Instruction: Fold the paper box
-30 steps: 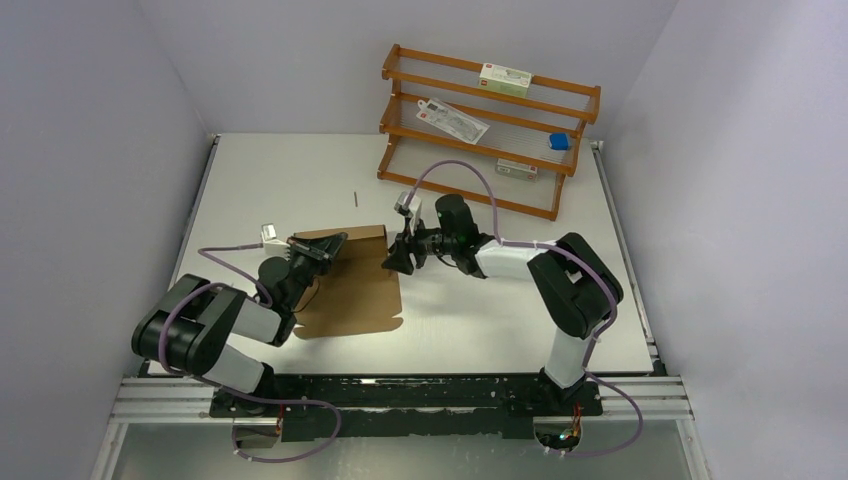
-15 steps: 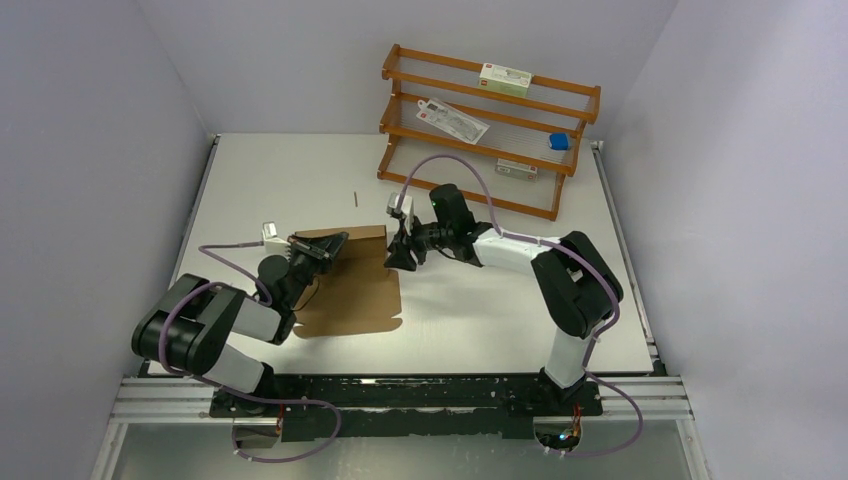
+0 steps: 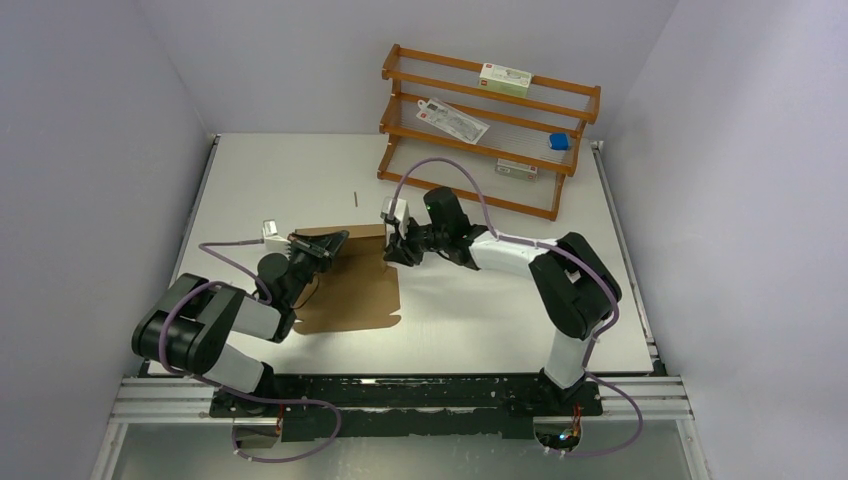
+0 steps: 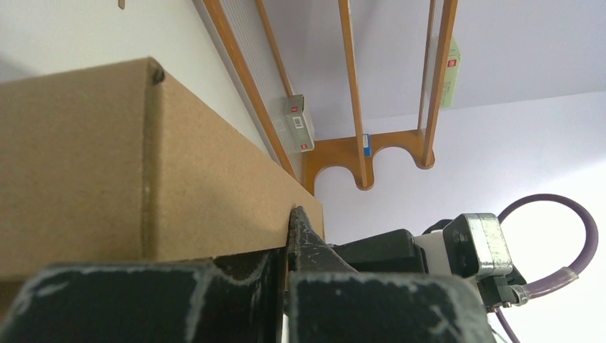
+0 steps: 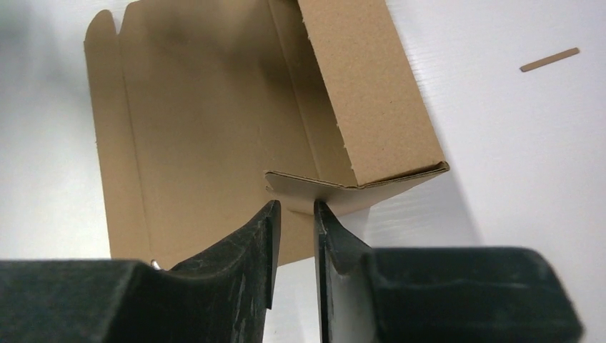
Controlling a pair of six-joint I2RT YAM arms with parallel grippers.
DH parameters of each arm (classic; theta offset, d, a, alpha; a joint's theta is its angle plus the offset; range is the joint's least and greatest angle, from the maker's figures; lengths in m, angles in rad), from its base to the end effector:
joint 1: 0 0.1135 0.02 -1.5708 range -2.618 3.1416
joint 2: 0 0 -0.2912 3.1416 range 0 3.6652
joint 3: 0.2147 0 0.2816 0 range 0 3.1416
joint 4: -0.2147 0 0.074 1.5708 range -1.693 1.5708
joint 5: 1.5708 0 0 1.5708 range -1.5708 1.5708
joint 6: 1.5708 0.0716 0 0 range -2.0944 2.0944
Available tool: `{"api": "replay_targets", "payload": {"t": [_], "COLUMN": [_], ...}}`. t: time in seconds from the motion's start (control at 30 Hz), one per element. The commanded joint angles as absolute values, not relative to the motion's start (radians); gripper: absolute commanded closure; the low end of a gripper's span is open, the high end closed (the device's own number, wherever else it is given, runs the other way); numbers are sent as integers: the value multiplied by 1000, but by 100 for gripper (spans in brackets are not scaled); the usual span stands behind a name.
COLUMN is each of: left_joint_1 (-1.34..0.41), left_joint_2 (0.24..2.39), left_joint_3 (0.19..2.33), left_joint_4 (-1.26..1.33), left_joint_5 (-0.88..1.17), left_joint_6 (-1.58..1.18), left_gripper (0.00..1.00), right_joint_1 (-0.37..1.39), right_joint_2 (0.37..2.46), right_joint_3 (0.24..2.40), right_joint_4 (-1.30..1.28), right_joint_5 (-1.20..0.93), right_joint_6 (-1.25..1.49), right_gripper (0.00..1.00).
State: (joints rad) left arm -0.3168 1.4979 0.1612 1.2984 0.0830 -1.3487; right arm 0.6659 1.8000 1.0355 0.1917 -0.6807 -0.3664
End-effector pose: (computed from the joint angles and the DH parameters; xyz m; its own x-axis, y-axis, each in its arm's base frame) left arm 0.2511 -0.0886 0.1446 -0.3876 -0.8959 -0.2170 0.0502 0.2145 -0.9754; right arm 0.3144 0.3043 0.1797 -0.0769 -0.4145 -0.9068 -0.9892 0.1456 0.0174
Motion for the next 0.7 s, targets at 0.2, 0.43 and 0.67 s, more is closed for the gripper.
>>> {"api": "replay_targets", "payload": {"t": [0.2,0.43,0.67], "left_joint_1": [-322,-322,-324], "left_joint_2": [1520,1529,1555], "left_joint_3": [152,155,149], "left_joint_4": [1229,1243,1276], "left_joint_5": [165,180,190], "left_joint_6": [-1303,-1315,-1335], "left_gripper": [95,95,95], "right_joint_1": [702,703,703], "right_joint_2": [1786,1799,1828], "right_joint_3": [964,917,917], "right_joint_4": [452,574,635], "right_joint_5": [-404,-335,-364], "right_joint_6": [-254,-192,-149], "right_gripper": [70,59,50]}}
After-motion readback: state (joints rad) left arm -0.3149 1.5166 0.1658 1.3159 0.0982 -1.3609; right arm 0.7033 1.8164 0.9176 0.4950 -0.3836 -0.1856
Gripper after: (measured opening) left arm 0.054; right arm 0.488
